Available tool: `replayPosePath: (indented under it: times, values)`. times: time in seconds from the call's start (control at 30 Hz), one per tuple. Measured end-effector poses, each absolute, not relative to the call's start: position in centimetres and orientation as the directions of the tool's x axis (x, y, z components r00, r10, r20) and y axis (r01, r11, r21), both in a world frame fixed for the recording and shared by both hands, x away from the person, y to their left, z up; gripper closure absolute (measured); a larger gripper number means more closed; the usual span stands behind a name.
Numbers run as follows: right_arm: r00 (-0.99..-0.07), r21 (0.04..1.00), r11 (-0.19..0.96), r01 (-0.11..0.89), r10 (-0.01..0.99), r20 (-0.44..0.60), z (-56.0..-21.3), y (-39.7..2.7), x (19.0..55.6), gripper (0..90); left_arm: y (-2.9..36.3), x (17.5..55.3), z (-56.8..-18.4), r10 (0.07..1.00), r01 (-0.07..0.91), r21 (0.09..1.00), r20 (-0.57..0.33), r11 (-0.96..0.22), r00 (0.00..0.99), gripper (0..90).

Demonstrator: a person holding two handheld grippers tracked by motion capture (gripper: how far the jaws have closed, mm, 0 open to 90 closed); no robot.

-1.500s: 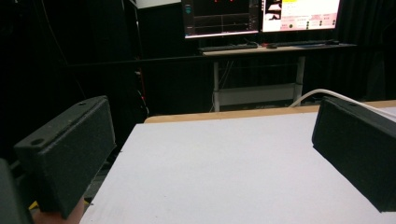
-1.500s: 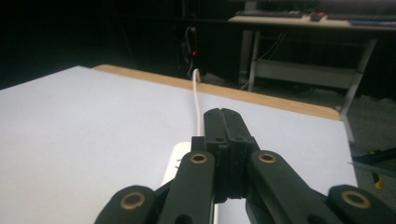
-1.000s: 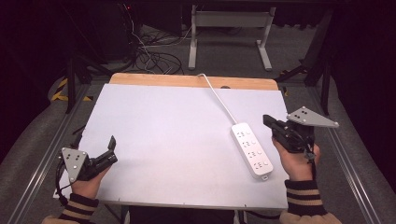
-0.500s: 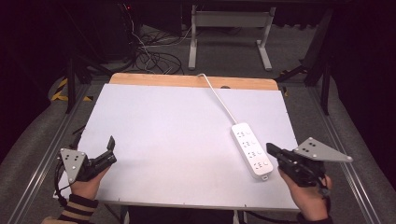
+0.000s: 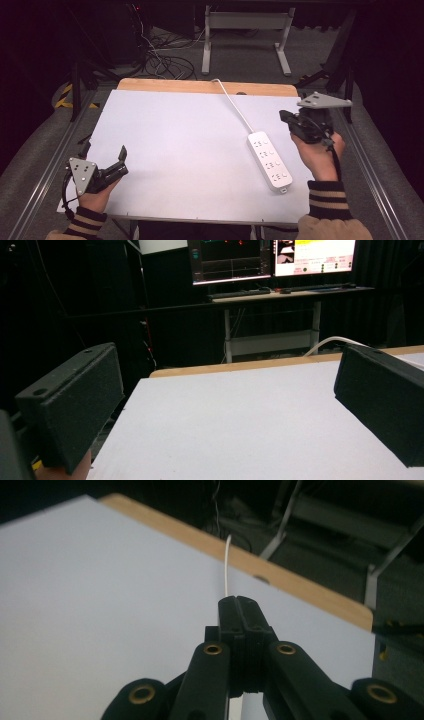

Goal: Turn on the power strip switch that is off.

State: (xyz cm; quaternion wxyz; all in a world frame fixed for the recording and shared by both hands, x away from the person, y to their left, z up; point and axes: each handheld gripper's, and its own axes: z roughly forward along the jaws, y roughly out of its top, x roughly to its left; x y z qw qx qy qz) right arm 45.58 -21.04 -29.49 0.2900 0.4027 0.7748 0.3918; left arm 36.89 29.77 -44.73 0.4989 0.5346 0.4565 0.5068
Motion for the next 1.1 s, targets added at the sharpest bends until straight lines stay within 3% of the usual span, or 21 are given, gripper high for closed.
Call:
replayPosePath:
  times: [0.07, 0.2, 0.43, 0.63, 1.1]
  values:
    - [-0.511, 0.774, 0.420, 0.474, 0.847, -0.147, -32.3, -20.6, 47.8, 90.0, 29.9, 36.8, -44.7, 0.994, -0.019, 0.996, 0.088, -0.087, 0.072, 0.1]
    - [-0.505, 0.750, 0.382, 0.540, 0.860, -0.075, -36.6, -21.0, 50.1, 90.0, 30.0, 36.7, -44.8, 0.995, -0.014, 0.997, 0.082, -0.081, 0.064, 0.1]
    - [-0.532, 0.716, 0.408, 0.566, 0.845, -0.062, -41.2, -20.7, 51.9, 90.0, 30.0, 36.5, -44.8, 0.994, -0.013, 0.996, 0.089, -0.088, 0.061, 0.1]
    - [-0.517, 0.726, 0.376, 0.576, 0.855, -0.033, -41.4, -21.1, 52.2, 90.0, 29.9, 36.4, -44.7, 0.993, -0.007, 0.995, 0.099, -0.098, 0.072, 0.1]
    - [-0.512, 0.660, 0.428, 0.617, 0.856, -0.077, -44.3, -20.8, 53.6, 90.0, 29.8, 36.3, -44.8, 0.991, -0.001, 0.995, 0.103, -0.104, 0.088, 0.1]
